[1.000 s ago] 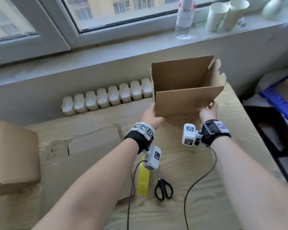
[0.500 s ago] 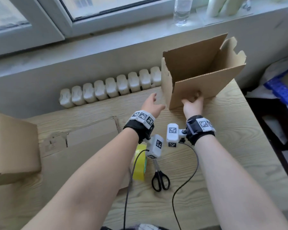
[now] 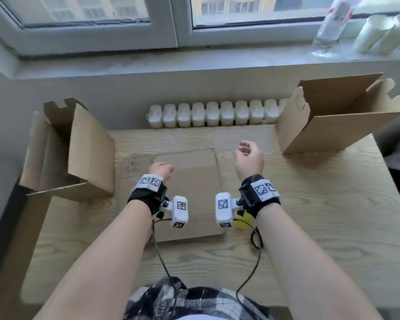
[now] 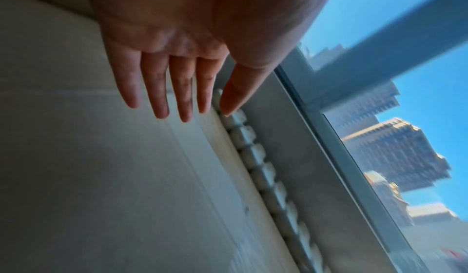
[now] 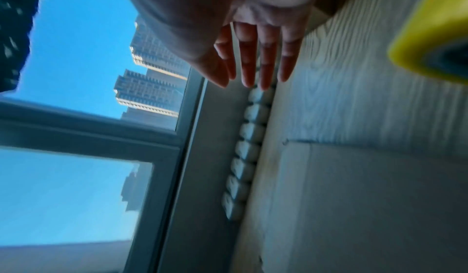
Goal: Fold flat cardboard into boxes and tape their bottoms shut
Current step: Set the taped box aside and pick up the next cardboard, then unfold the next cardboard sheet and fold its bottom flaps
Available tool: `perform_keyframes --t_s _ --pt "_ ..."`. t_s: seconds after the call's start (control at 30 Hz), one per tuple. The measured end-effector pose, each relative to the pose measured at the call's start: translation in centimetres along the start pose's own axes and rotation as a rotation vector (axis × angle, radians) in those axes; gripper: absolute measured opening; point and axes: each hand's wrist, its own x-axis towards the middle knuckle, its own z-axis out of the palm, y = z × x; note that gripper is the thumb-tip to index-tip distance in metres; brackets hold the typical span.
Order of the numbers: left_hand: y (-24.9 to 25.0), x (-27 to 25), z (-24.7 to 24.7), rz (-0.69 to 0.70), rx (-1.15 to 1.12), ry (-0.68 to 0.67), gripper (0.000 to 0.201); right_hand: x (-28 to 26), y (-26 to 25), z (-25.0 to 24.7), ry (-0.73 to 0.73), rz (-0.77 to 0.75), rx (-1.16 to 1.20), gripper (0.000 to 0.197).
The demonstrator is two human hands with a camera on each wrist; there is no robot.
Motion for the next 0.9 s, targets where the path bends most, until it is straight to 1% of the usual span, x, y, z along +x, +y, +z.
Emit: perform_keyframes --t_s 0.07,0.1,0.17,0.23,0.3,0.33,0.43,0.47,0.5,0.57,0.6,0.67,0.7,0.8,0.9 --pt "-3.0 0.4 -2.9 -0.067 -0.013 0.049 0.035 -2.0 1.1 2.8 -0.103 0.025 -0.061 0.027" --pt "-4.4 0.3 -4.0 -0.102 -0.016 0.07 0.039 -2.9 1.9 4.0 -0.146 0.048 -0.104 0.031" --pt "-7.0 0.5 -5.7 -0.191 -0.001 0.114 0.057 -4.1 4.0 6.0 -0.198 0.117 -0.255 0.045" --pt "-9.4 1.1 -6.6 -0.302 0.022 0.121 0.077 -5.2 6.1 7.2 -0.199 0.223 -0.442 0.059" --pt "-11.9 2.9 -7.1 -0.405 0.083 0.083 0.087 -6.1 8.1 7.7 -0.186 0.33 -0.556 0.065" --pt "-13.2 3.7 -7.2 -0.429 0.118 0.066 0.091 -6.5 9.0 7.9 -0.183 0.372 -0.579 0.065" --pt "-17.6 8.0 -7.1 -0.442 0.244 0.094 0.089 -7.6 10.5 8.2 -0.163 0.431 -0.592 0.064" --pt "-18.7 9.3 -6.9 -0.444 0.265 0.091 0.095 -7.9 10.7 8.2 -0.157 0.438 -0.583 0.063" --pt "-18.7 9.3 -6.9 -0.454 0.28 0.088 0.103 -7.9 10.8 8.2 -0.154 0.442 -0.569 0.062" --pt "-17.7 8.2 -7.0 -0.476 0.248 0.123 0.115 -7.8 10.7 8.0 -0.137 0.432 -0.55 0.061" --pt "-16.2 6.3 -7.3 -0.467 0.226 0.123 0.116 -7.7 10.4 7.9 -0.124 0.422 -0.545 0.06" --pt "-13.2 2.6 -7.5 -0.419 0.189 0.135 0.111 -7.4 9.8 7.7 -0.093 0.392 -0.525 0.059" --pt "-12.4 1.7 -7.5 -0.395 0.185 0.138 0.112 -7.3 9.3 7.6 -0.078 0.374 -0.512 0.059" --pt "-10.9 0.4 -7.4 -0.313 0.126 0.165 0.12 -6.8 7.4 7.2 -0.034 0.316 -0.487 0.055" --pt "-9.3 -0.8 -7.5 -0.224 0.024 0.137 0.121 -6.4 5.3 6.5 -0.008 0.255 -0.455 0.051"
